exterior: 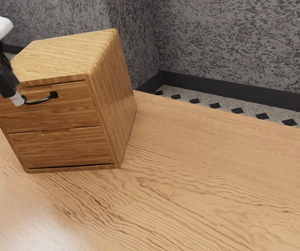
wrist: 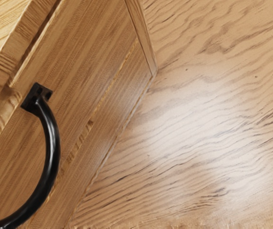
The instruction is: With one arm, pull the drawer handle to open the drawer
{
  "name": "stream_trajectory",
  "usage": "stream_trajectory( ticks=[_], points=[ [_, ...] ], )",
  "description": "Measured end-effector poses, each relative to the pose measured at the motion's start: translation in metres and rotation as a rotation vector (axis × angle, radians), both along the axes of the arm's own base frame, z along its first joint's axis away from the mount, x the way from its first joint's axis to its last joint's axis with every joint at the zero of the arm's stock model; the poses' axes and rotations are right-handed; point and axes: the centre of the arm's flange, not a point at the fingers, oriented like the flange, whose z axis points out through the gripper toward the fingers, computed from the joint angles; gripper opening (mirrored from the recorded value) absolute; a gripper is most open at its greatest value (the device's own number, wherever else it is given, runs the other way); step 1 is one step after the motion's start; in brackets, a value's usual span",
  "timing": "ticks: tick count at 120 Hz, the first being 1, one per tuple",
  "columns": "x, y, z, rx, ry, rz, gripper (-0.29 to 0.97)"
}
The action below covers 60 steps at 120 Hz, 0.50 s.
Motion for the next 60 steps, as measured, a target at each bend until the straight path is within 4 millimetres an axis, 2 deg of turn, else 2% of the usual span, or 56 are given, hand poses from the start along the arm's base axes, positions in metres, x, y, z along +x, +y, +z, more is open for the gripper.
stream_trajectory(
  ticks=[6, 20, 50, 60],
  points=[
    [-0.001, 0.006, -0.016, 0.015, 0.003, -0.064, 0.68],
    [-0.003, 0.008, -0.032, 0.058, -0.029, -0.223, 0.68],
    [0.000, 0.011, -0.035, 0.158, -0.073, -0.472, 0.68],
    [-0.001, 0.014, -0.044, 0.169, -0.056, -0.530, 0.68]
  ],
)
